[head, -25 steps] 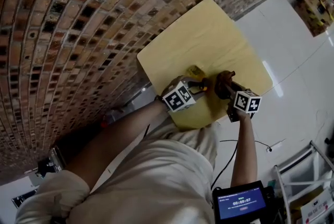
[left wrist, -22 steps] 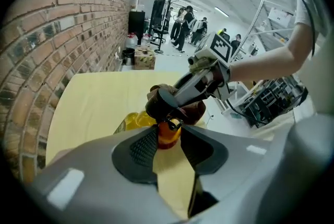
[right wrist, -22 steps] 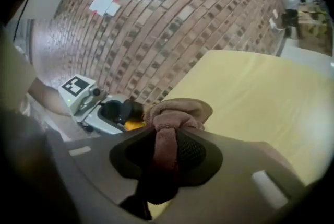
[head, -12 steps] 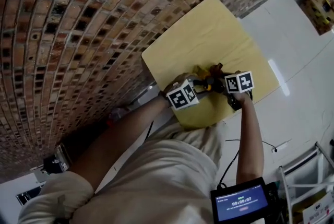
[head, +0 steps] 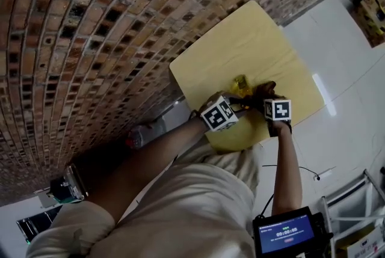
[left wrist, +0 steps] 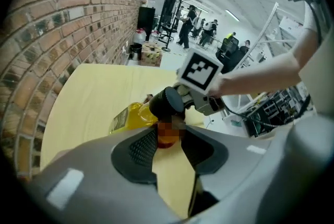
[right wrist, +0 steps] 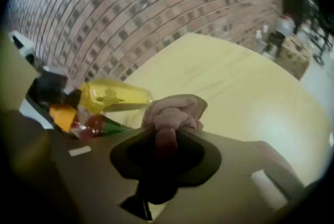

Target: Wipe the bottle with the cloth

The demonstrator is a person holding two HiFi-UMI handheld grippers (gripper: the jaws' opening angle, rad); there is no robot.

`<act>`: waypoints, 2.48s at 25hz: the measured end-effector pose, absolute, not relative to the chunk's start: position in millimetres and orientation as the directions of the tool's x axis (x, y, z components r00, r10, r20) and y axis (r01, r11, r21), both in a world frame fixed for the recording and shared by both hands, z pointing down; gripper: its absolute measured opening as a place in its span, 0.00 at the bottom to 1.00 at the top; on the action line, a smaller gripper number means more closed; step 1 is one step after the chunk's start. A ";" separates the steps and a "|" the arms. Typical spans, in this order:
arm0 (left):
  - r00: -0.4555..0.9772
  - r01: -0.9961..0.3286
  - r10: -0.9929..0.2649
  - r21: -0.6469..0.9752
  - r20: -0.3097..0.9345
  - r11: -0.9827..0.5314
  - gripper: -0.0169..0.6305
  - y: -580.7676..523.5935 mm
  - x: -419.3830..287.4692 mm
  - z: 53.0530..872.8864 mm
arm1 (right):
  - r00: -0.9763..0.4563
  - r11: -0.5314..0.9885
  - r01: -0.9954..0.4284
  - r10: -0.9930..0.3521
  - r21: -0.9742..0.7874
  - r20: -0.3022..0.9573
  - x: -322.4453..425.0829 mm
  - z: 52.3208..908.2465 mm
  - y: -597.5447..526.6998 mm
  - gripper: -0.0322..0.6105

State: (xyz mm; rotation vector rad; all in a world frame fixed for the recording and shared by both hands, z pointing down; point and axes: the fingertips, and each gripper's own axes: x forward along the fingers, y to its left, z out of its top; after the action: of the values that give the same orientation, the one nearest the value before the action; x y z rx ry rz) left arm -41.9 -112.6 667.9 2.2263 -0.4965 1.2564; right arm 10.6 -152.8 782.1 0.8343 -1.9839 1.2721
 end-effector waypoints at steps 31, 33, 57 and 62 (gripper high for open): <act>0.422 -0.835 -0.166 0.453 0.892 0.312 0.29 -141.7 -41.3 678.9 | -0.480 0.188 -0.875 -0.445 -0.446 0.756 3.9 778.8 -109.2 0.20; 0.448 -0.817 -0.165 0.477 0.879 0.323 0.31 -140.7 -41.5 677.0 | -0.491 0.140 -0.858 -0.508 -0.494 0.708 14.0 765.4 -104.9 0.20; 0.382 -0.924 -0.233 0.364 0.894 -0.119 0.26 -159.2 -40.4 660.4 | -0.723 0.091 -0.603 -0.483 -0.793 0.494 -63.6 753.4 -106.4 0.21; 0.405 -0.905 -0.238 0.425 0.883 0.035 0.27 -164.0 -43.4 663.9 | -0.630 -0.285 -0.556 -0.468 -0.781 0.619 -42.8 797.7 -108.8 0.21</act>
State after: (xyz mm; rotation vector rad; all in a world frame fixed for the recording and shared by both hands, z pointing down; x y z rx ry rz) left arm -43.4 -164.0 663.9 1.4790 -1.0761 0.7067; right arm -42.8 -108.8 797.7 1.3198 -1.8380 2.0853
